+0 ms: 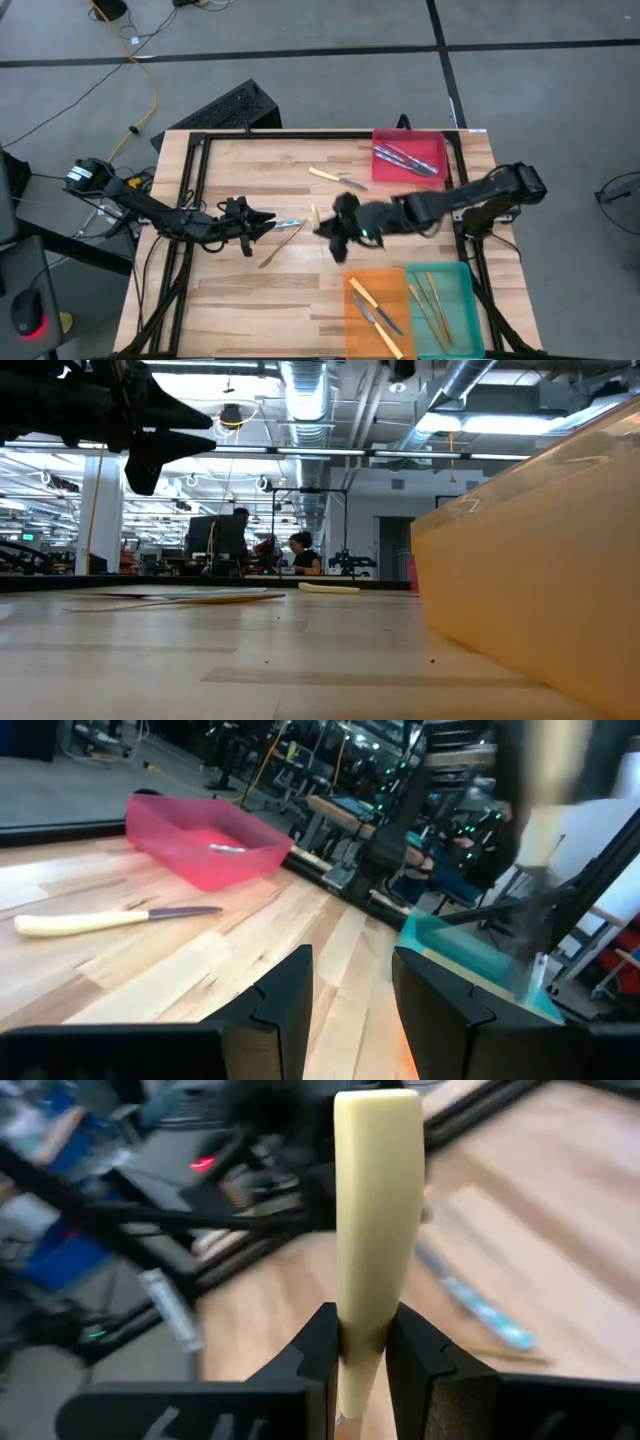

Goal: Sort silverware by color (type)
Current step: Put the yellow knife into the orange bin

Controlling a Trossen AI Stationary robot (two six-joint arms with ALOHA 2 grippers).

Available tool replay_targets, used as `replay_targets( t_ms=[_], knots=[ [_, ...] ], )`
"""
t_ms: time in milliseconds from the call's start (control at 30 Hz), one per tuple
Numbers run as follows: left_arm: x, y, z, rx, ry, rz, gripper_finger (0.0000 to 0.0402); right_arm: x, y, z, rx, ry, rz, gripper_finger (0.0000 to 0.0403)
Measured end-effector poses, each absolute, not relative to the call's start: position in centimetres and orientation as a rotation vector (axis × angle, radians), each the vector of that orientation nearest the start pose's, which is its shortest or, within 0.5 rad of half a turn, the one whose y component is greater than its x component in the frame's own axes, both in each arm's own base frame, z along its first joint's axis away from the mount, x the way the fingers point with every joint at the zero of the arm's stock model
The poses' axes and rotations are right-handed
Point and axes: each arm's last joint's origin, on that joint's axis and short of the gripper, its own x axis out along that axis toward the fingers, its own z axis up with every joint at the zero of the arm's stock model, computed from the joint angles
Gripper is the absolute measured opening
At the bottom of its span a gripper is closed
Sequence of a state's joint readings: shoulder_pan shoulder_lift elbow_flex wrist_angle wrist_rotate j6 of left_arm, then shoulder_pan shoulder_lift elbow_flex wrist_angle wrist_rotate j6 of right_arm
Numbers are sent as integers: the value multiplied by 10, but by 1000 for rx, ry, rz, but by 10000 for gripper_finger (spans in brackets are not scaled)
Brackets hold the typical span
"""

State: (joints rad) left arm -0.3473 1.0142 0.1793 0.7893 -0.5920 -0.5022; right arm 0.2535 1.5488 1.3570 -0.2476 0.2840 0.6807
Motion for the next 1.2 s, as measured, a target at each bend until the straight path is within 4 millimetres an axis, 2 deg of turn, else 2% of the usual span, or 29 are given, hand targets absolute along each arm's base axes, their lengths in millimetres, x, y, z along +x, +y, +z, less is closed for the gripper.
replay_targets(
  t_ms=[167, 333, 467, 733, 967, 1200],
  knots=[
    [176, -46, 181, -481, -15, 263, 122, 319, 120, 340, 587, 461, -149, 69],
    [175, -46, 180, -484, -11, 282, 122, 297, 154, 326, 670, 594, -180, 69],
    [175, -45, 180, -482, -14, 306, 122, 285, 173, 314, 720, 686, -220, 69],
    [175, -44, 179, -475, -6, 319, 122, 265, 191, 303, 795, 753, -316, 69],
    [175, -44, 177, -480, 4, 321, 122, 269, 199, 286, 802, 756, -400, 69],
    [175, -44, 174, -479, 29, 330, 122, 278, 210, 258, 793, 867, -429, 73]
  ],
)
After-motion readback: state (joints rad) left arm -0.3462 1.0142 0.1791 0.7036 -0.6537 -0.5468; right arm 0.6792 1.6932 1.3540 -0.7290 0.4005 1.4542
